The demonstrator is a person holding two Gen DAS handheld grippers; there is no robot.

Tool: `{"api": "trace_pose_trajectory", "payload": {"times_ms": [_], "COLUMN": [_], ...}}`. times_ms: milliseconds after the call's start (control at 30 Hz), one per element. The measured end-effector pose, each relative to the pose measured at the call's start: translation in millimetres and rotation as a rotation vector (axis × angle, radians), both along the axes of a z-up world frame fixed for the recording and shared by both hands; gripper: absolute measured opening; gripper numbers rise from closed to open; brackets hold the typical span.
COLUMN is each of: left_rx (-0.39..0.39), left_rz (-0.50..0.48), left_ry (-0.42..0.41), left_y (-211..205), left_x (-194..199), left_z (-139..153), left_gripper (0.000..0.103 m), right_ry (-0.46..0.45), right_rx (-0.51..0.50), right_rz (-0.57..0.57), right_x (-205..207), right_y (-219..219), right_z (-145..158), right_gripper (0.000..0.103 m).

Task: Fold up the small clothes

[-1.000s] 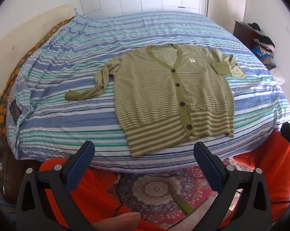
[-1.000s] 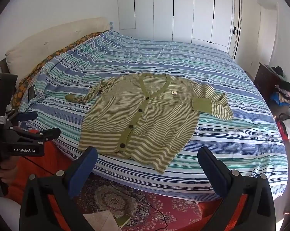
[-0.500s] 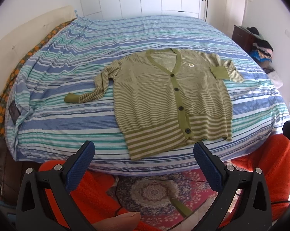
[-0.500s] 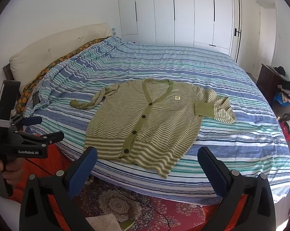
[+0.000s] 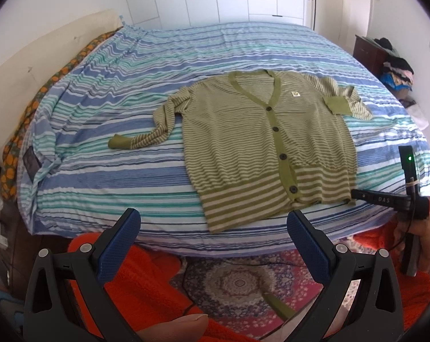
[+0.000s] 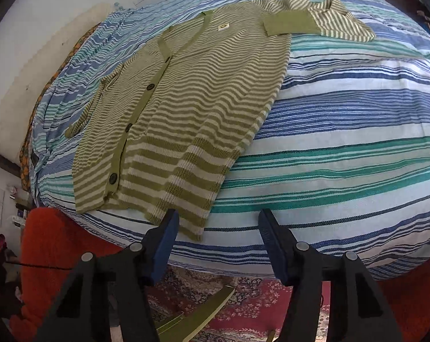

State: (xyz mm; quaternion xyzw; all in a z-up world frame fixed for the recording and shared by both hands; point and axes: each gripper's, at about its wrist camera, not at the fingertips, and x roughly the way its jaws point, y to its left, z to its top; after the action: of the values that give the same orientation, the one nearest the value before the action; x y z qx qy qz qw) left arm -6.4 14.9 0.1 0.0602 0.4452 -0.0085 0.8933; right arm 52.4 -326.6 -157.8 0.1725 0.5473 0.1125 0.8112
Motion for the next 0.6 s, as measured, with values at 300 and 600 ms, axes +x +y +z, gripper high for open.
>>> {"api": "trace_pose_trajectory", "payload": {"times_ms": [300,600], "left_rx": [0.054,0.05], "left_rz": [-0.005,-0.044], "left_ry": [0.038,0.033], "left_y": [-2,-13], "left_x": [5,12], "left_z": [-8,-10], "left_gripper": [0.102,0.102], "right_ry": [0.011,0.047], "right_rx": [0.048,-0.067], "right_rz": [0.069,-0.006], "right_x": [11,-6], "right_y": [11,-23], "right_z": [-7,-5], "right_gripper": [0.004,0.004]}}
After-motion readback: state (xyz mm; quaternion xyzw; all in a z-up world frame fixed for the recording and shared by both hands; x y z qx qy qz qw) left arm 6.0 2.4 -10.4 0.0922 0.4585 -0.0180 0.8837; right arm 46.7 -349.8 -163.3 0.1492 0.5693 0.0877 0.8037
